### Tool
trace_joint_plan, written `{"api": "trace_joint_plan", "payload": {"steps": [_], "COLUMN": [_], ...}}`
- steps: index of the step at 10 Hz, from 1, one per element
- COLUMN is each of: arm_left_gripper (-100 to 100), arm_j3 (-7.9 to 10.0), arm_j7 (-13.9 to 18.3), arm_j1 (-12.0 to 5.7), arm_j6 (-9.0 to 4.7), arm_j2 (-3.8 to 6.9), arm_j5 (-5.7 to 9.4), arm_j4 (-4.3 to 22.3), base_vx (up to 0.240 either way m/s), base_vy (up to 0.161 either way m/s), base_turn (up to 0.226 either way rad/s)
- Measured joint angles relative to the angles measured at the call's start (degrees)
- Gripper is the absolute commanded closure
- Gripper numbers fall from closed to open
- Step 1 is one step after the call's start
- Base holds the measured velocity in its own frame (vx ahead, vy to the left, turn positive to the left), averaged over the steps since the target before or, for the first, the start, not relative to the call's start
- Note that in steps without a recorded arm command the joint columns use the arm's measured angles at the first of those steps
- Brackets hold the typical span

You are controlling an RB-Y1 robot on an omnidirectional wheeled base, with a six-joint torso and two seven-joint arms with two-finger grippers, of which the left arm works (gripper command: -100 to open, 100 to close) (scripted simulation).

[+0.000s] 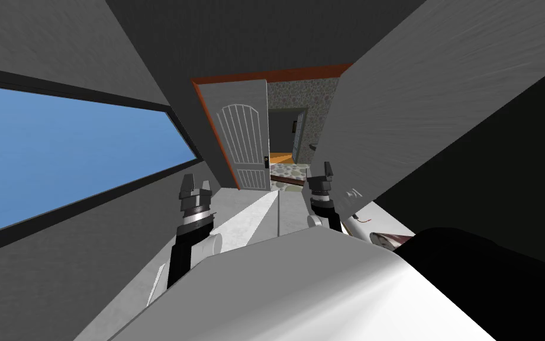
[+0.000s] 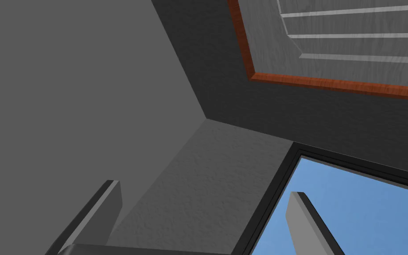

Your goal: Pull the door open

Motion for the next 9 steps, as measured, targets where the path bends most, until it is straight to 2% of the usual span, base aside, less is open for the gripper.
{"api": "trace_joint_plan", "payload": {"steps": [7,9], "arm_left_gripper": [-100,-100], "arm_j3": [-0.27,-0.56], "arm_j7": [1.1,1.3], "arm_j1": [-3.45,-4.41], "arm_j6": [0.38,0.65], "arm_j2": [2.91,3.29], "arm_j5": [0.67,0.7], "arm_j4": [7.3,9.2], "base_vx": [0.123,0.086], "base_vy": [-0.03,-0.024], "base_turn": [-0.042,-0.044]}}
